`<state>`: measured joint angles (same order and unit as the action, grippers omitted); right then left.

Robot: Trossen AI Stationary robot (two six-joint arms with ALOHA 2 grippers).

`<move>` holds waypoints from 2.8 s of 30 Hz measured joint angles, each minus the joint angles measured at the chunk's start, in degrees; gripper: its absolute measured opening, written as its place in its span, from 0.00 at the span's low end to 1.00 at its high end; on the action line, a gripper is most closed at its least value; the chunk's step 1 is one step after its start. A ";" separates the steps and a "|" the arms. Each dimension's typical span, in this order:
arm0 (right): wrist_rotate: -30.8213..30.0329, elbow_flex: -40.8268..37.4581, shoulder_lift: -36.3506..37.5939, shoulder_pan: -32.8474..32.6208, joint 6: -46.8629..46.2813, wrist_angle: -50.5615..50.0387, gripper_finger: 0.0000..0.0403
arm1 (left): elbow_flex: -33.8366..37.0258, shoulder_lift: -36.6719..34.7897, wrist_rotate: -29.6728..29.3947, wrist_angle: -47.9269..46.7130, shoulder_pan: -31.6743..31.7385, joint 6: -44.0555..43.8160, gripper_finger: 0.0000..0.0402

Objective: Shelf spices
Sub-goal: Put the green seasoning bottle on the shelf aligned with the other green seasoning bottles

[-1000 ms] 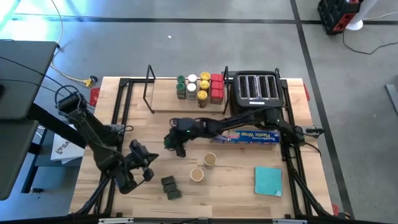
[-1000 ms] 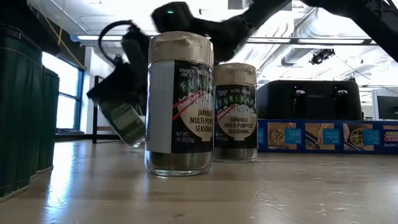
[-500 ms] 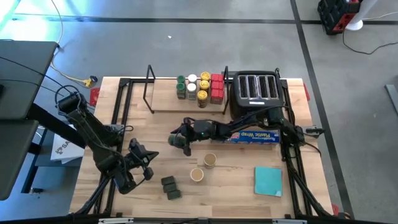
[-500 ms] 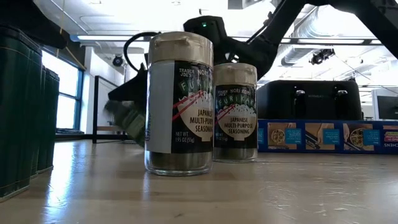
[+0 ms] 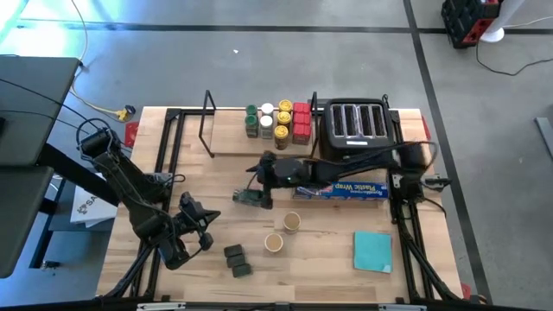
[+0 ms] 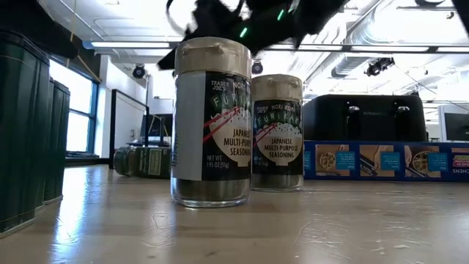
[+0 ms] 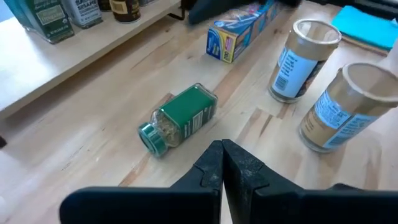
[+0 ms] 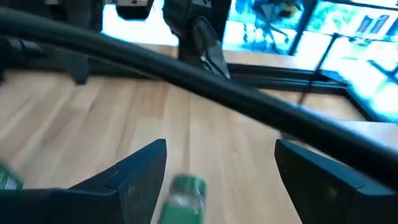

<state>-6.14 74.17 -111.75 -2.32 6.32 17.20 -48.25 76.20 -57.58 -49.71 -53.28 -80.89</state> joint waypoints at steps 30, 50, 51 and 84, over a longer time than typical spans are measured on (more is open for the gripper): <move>-35.16 0.00 25.84 -19.11 -24.98 -61.51 0.73 | 34.32 -10.90 28.35 44.77 28.78 57.73 0.69; -36.20 0.00 25.82 -19.17 -31.88 -62.19 0.73 | 43.60 -5.96 43.33 80.61 43.17 78.51 0.72; -35.99 0.00 25.82 -19.23 -31.87 -62.19 0.73 | 43.60 -5.10 43.38 81.33 43.17 78.56 0.72; -39.42 0.00 25.75 -22.58 -32.42 -62.41 0.73 | 20.72 2.09 46.74 52.58 43.43 76.81 0.49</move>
<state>-45.55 74.17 -86.00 -24.89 -26.10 -45.22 -27.52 78.29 -10.84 2.87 -9.85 -4.08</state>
